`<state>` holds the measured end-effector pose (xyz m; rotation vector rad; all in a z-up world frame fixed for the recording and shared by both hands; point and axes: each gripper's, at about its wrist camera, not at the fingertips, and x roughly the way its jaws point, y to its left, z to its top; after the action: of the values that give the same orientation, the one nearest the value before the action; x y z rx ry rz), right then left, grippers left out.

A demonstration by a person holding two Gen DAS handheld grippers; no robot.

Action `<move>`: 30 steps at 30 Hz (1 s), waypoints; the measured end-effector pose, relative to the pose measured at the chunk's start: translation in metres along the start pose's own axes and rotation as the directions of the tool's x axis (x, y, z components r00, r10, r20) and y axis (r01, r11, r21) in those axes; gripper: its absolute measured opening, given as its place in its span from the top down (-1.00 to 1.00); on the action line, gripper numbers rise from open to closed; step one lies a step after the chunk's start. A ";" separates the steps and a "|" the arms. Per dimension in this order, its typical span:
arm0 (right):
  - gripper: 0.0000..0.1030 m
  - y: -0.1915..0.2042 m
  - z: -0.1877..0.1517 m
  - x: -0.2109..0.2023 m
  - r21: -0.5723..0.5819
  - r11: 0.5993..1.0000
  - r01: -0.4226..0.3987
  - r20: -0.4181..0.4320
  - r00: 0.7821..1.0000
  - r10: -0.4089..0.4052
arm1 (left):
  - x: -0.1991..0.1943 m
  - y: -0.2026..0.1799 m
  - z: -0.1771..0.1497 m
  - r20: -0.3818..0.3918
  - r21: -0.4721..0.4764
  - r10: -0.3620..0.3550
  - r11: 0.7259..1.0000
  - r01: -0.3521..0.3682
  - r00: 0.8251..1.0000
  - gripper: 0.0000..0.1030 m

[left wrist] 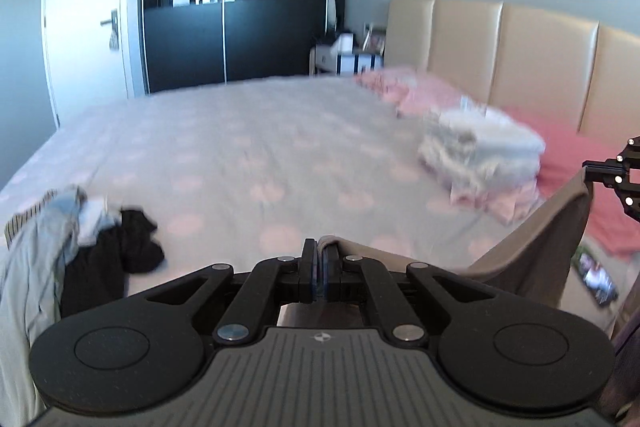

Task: Fold clothes
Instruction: 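Lift the beige shirt high with both grippers to shake it out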

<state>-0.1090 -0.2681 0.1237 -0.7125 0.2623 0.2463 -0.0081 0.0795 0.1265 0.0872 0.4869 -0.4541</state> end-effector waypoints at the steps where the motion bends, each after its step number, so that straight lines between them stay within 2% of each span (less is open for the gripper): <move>1: 0.97 -0.013 0.007 -0.003 0.010 1.000 0.014 0.009 1.000 -0.014 | -0.006 -0.003 0.010 0.028 0.009 -0.005 1.000 0.005 1.000 0.99; 5: 0.97 -0.054 0.037 -0.018 0.038 0.997 0.072 0.044 0.996 -0.074 | -0.030 -0.014 0.045 0.124 0.045 -0.012 0.999 0.007 0.992 0.99; 8: 0.97 -0.073 0.059 -0.029 0.037 0.992 0.119 0.087 0.989 -0.122 | -0.047 -0.018 0.070 0.201 0.054 -0.017 0.999 0.006 0.979 0.99; 11: 0.97 -0.082 0.079 -0.046 0.027 0.986 0.162 0.140 0.976 -0.165 | -0.069 -0.023 0.092 0.296 0.064 -0.014 0.998 -0.005 0.955 0.99; 13: 0.97 -0.088 0.091 -0.063 0.036 0.979 0.201 0.190 0.960 -0.205 | -0.086 -0.028 0.105 0.358 0.060 -0.023 0.998 0.001 0.933 0.99; 18: 0.97 -0.103 0.119 -0.099 0.086 0.947 0.311 0.302 0.897 -0.322 | -0.123 -0.043 0.127 0.482 0.045 -0.047 0.999 0.029 0.875 0.99; 20: 0.97 -0.107 0.130 -0.113 0.114 0.926 0.359 0.348 0.859 -0.375 | -0.139 -0.049 0.133 0.530 0.047 -0.050 0.998 0.030 0.846 0.99; 23: 0.97 -0.112 0.144 -0.131 0.160 0.883 0.441 0.416 0.781 -0.466 | -0.161 -0.057 0.144 0.592 0.059 -0.078 0.997 0.054 0.802 0.99; 25: 0.97 -0.119 0.153 -0.139 0.181 0.875 0.449 0.425 0.766 -0.481 | -0.173 -0.063 0.152 0.626 0.075 -0.076 0.997 0.037 0.776 0.99; 26: 0.97 -0.122 0.157 -0.141 0.198 0.884 0.424 0.430 0.773 -0.467 | -0.178 -0.065 0.156 0.641 0.080 -0.063 0.997 0.015 0.765 0.99; 29: 0.97 -0.119 0.166 -0.140 0.195 0.920 0.341 0.430 0.813 -0.393 | -0.194 -0.061 0.165 0.685 0.061 -0.013 0.997 -0.039 0.729 0.99; 30: 0.97 -0.114 0.167 -0.138 0.187 0.925 0.331 0.432 0.818 -0.380 | -0.198 -0.058 0.167 0.695 0.047 0.008 0.997 -0.057 0.719 0.99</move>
<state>-0.1779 -0.2578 0.3591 -0.5661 -0.3160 0.0362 -0.1174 0.0751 0.3681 -0.0177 -0.2835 -0.4321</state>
